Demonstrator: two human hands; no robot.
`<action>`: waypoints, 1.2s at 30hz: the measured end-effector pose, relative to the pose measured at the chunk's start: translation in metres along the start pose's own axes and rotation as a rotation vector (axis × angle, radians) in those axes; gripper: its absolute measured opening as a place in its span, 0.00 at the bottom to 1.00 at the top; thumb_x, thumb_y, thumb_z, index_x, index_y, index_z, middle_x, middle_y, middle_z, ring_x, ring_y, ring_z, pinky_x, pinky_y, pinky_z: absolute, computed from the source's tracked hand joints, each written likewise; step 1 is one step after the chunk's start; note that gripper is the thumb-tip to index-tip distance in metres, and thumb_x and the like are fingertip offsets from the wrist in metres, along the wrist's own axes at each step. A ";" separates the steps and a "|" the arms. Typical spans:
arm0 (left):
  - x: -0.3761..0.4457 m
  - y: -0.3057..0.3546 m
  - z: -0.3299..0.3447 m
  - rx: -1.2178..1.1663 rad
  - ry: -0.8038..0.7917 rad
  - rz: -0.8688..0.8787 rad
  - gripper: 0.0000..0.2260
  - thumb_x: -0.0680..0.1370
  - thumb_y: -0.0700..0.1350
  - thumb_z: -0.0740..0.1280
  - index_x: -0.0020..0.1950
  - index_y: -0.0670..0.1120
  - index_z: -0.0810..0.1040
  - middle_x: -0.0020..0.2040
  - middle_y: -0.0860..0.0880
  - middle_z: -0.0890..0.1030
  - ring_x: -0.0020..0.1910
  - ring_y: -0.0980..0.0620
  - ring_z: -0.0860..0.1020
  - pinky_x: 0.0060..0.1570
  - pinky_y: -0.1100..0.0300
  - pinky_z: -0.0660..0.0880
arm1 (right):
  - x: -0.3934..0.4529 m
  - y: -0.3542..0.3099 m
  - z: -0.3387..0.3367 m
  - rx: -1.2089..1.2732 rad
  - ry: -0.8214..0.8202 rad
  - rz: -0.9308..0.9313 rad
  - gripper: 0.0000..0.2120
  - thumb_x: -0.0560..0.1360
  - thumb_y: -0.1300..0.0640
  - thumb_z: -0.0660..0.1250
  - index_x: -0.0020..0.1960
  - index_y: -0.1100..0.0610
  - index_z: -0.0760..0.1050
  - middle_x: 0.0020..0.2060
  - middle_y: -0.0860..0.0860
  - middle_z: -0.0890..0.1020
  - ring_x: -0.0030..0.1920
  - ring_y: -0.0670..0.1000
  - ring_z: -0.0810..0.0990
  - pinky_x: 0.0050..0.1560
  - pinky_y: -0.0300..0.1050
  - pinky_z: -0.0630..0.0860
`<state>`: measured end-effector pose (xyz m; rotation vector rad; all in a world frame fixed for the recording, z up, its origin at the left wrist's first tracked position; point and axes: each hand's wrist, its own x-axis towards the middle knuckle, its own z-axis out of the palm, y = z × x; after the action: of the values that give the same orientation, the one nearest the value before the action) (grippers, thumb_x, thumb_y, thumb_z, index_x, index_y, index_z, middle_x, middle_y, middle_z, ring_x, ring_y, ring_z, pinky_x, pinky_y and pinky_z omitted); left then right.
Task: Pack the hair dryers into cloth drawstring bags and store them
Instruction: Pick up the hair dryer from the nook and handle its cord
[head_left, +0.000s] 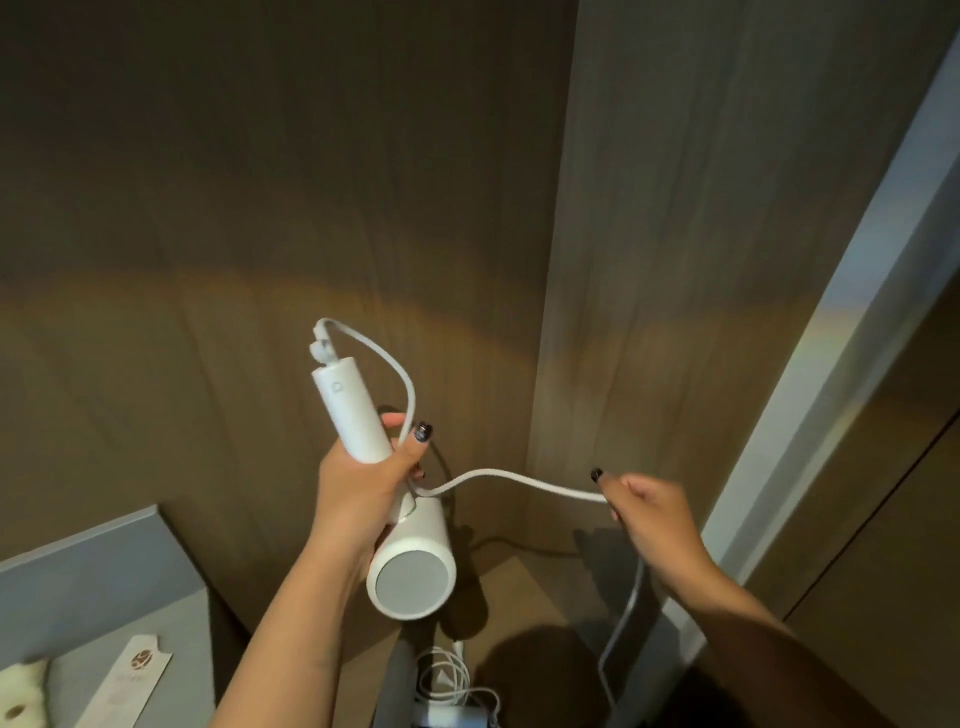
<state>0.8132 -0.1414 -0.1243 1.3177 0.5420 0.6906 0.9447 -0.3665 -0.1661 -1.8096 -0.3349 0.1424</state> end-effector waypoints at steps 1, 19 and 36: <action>-0.002 0.000 0.003 0.062 -0.013 0.013 0.11 0.71 0.41 0.76 0.51 0.46 0.79 0.40 0.45 0.82 0.35 0.50 0.80 0.40 0.52 0.80 | 0.003 -0.014 0.001 -0.032 -0.014 -0.080 0.22 0.77 0.63 0.66 0.25 0.60 0.69 0.19 0.48 0.66 0.22 0.42 0.65 0.27 0.32 0.62; -0.021 -0.007 0.025 0.067 -0.169 -0.093 0.09 0.70 0.35 0.76 0.47 0.40 0.80 0.35 0.42 0.81 0.29 0.50 0.79 0.32 0.60 0.77 | 0.000 -0.157 0.041 -0.300 -0.554 -0.449 0.22 0.79 0.56 0.62 0.29 0.63 0.76 0.19 0.46 0.68 0.25 0.43 0.68 0.34 0.43 0.68; -0.017 -0.012 0.026 -0.347 -0.394 -0.304 0.08 0.66 0.41 0.74 0.39 0.40 0.77 0.32 0.41 0.79 0.37 0.42 0.82 0.52 0.43 0.78 | 0.021 -0.139 0.018 -0.230 -0.461 -0.371 0.14 0.80 0.55 0.62 0.40 0.57 0.81 0.21 0.42 0.70 0.24 0.42 0.68 0.29 0.32 0.64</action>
<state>0.8217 -0.1722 -0.1319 0.9821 0.2759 0.2461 0.9391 -0.3119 -0.0356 -1.8934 -1.0418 0.2689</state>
